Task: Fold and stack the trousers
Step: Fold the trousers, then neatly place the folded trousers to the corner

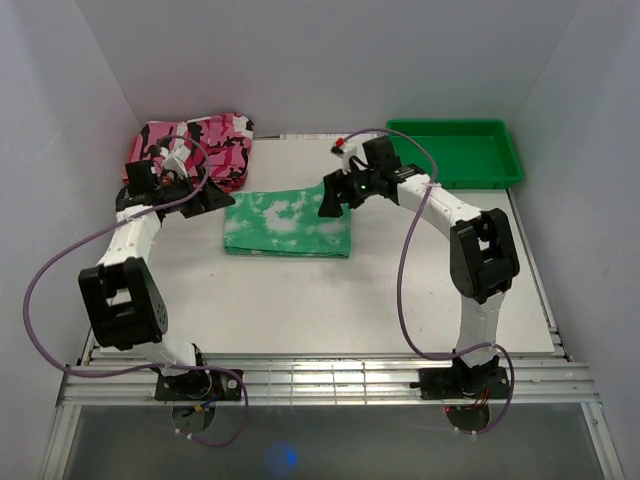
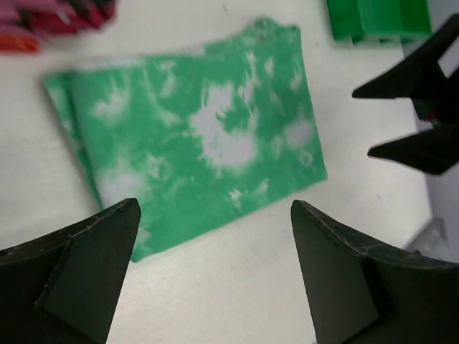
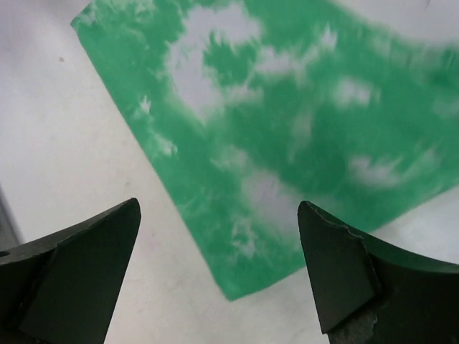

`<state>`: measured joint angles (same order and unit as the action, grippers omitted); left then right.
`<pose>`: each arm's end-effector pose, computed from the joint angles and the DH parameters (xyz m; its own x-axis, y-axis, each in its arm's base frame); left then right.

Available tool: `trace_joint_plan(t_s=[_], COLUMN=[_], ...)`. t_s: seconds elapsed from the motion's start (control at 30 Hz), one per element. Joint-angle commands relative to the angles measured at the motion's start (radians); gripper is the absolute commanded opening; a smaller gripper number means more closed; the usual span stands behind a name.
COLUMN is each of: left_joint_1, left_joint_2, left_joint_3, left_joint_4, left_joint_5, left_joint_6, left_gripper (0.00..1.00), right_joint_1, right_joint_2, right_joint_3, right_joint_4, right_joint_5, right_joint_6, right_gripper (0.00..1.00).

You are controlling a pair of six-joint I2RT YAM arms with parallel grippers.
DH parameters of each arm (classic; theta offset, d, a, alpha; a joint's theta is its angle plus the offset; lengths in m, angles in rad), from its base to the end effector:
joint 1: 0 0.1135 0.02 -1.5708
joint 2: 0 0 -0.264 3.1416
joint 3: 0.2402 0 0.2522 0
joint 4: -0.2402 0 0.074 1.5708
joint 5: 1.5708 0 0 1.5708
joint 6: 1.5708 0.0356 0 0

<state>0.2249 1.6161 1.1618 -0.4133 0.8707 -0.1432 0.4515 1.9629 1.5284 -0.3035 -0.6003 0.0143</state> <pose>0.3386 0.0495 0.2497 -0.7843 -0.2737 -0.5568 0.2288 0.7065 -0.6697 0.3915 0.2122 0.2392 -0.6159 -0.2855 -0.7343 -0.7273 0.5643 0.3906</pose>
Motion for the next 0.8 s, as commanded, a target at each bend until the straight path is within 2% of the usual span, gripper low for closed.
trace_joint_plan(t_s=[0.0, 0.07, 0.1, 0.2, 0.33, 0.57, 0.67, 0.77], left_joint_1=[0.027, 0.028, 0.036, 0.066, 0.129, 0.162, 0.163, 0.165], left_joint_2=[-0.174, -0.234, -0.243, -0.213, -0.134, -0.160, -0.154, -0.134], left_joint_3=[0.012, 0.009, 0.007, 0.054, 0.069, -0.025, -0.048, -0.056], left_joint_4=[0.080, 0.108, 0.114, 0.055, -0.093, -0.087, -0.094, -0.102], left_joint_5=[-0.255, -0.466, -0.482, -0.446, -0.335, -0.308, -0.306, -0.328], left_joint_6=[-0.013, -0.120, -0.127, -0.168, -0.234, -0.216, -0.202, -0.191], left_gripper=[0.98, 0.98, 0.98, 0.98, 0.98, 0.98, 0.98, 0.98], right_joint_1=[0.180, 0.272, 0.327, 0.413, 0.481, 0.512, 0.518, 0.518], right_joint_2=[-0.027, -0.004, 0.026, 0.111, 0.206, 0.287, 0.318, 0.336], right_joint_3=[0.136, 0.147, 0.153, 0.220, 0.268, 0.211, 0.179, 0.135], right_joint_4=[-0.048, -0.007, 0.013, 0.066, 0.113, 0.208, 0.231, 0.265], right_joint_5=[0.279, 0.345, 0.384, 0.412, 0.433, 0.511, 0.540, 0.568], right_joint_6=[-0.354, -0.439, -0.479, -0.601, -0.674, -0.740, -0.773, -0.797], right_gripper=[0.96, 0.97, 0.97, 0.97, 0.95, 0.93, 0.89, 0.77])
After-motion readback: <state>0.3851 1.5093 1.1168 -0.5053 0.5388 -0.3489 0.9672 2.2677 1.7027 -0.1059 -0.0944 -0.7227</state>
